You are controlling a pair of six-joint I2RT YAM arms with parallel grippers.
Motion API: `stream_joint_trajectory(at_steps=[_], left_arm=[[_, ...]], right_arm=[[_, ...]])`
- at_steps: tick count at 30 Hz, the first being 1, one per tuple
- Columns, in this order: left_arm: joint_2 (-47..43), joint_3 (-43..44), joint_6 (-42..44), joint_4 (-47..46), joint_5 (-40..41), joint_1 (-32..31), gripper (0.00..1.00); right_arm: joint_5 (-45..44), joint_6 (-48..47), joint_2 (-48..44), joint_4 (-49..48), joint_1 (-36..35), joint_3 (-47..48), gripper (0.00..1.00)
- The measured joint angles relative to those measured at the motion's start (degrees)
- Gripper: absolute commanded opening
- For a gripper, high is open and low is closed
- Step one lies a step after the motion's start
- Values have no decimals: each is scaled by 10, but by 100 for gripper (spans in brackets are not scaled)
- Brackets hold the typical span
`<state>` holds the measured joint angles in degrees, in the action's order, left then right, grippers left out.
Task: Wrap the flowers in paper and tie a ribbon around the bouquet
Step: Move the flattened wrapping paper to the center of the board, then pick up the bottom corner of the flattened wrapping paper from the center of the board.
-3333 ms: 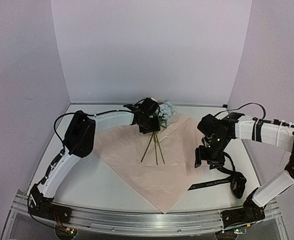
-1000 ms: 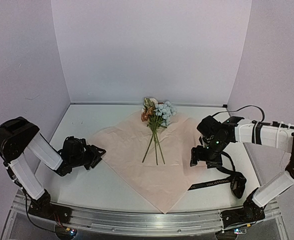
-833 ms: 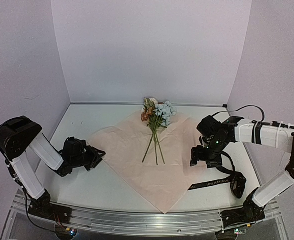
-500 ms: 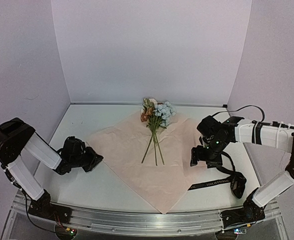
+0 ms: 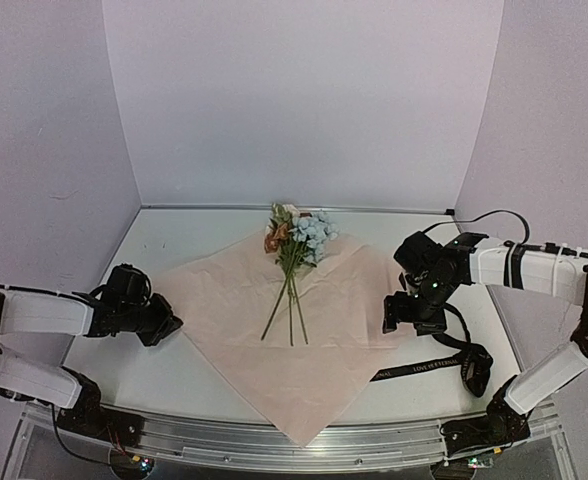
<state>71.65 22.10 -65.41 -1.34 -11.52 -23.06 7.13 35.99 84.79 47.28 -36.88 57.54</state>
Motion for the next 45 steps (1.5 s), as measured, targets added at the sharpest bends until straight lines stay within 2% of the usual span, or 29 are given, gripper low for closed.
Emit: stream_joint_trajectory(at_steps=[8,12,18,23,30,36,45], left_arm=[[-79,-32,32,121,1,55,0],[-100,-32,54,155,-4,69,0],[-96,-26,81,189,-34,94,0],[-77,-11,93,200,-78,116,0],[-62,15,107,213,-135,147,0],[-45,15,117,215,-162,161,0],[-34,15,130,215,-180,169,0]], right_arm=[[6,-1,5,3,-2,9,82],[6,-35,5,7,-34,13,81],[-12,-177,-3,-16,-176,12,82],[-14,-320,-45,-115,-288,-57,83],[-17,-492,-56,-228,-396,-145,84],[-46,-562,-43,-299,-477,-146,82],[-127,-617,55,-370,-577,-125,81]])
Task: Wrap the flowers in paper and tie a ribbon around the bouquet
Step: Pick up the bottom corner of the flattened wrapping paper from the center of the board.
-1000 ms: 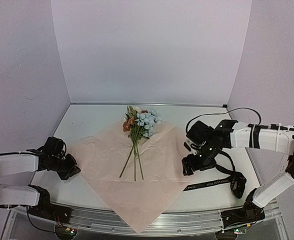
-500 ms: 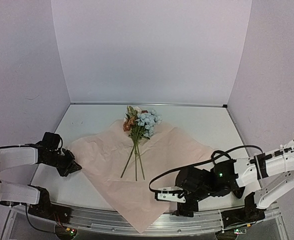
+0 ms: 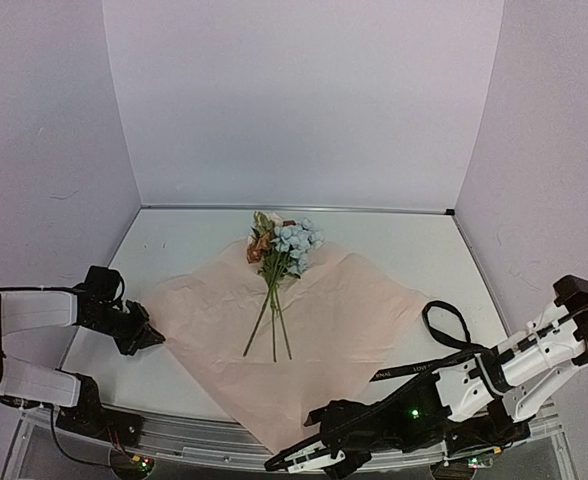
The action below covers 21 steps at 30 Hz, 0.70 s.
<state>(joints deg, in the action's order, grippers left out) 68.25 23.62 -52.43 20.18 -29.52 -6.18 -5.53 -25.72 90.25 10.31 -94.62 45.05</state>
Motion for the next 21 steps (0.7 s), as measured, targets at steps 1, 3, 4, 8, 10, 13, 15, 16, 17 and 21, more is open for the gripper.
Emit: stream_joint_trajectory(at_steps=[1,3,4,8,10,13,15,16,17,21], left_arm=[[2,0,1,0,-2,2,0],[4,0,3,4,-5,4,0],[5,0,4,5,-5,6,0],[5,0,7,9,-9,12,0],[5,0,12,9,-10,14,0],[7,1,16,9,-10,16,0],[9,4,18,13,-9,18,0],[10,5,19,15,-9,18,0],[10,7,20,15,-9,19,1],[10,11,29,24,-3,21,16]], right_arm=[[-14,-7,9,-8,-7,7,81],[-42,-18,29,-27,-17,19,79],[-56,-23,39,-39,-21,24,78],[-101,-35,68,-77,-34,38,65],[-117,-40,76,-88,-38,39,54],[-139,-52,83,-98,-39,41,31],[-151,-63,84,-99,-39,43,18],[-156,-64,84,-100,-39,46,12],[-160,-68,84,-100,-39,49,7],[-166,-82,84,-100,-35,67,0]])
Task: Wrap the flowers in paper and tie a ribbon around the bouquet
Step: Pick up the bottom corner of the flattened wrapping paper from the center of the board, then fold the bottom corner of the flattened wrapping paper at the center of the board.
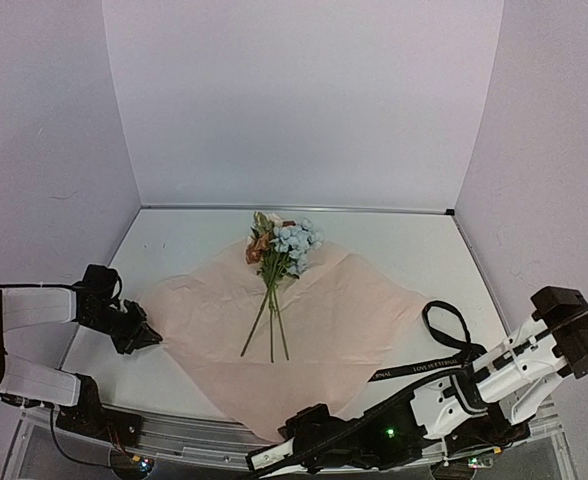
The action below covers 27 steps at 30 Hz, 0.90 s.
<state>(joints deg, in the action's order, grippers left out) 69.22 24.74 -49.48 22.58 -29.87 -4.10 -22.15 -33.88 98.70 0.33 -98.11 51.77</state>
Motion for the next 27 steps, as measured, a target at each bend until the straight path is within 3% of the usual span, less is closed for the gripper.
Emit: stream_joint_trajectory(at_steps=[5,13,18,27], left_arm=[[-9,4,12,16,11,0,40],[-74,32,32,52,38,0,57],[-105,70,54,75,55,0,59],[-134,113,91,85,59,-8,55]], right_arm=[[23,1,-2,47,29,39,0],[100,14,-5,188,155,160,0],[144,16,27,249,238,269,0],[197,24,167,309,337,425,0]])
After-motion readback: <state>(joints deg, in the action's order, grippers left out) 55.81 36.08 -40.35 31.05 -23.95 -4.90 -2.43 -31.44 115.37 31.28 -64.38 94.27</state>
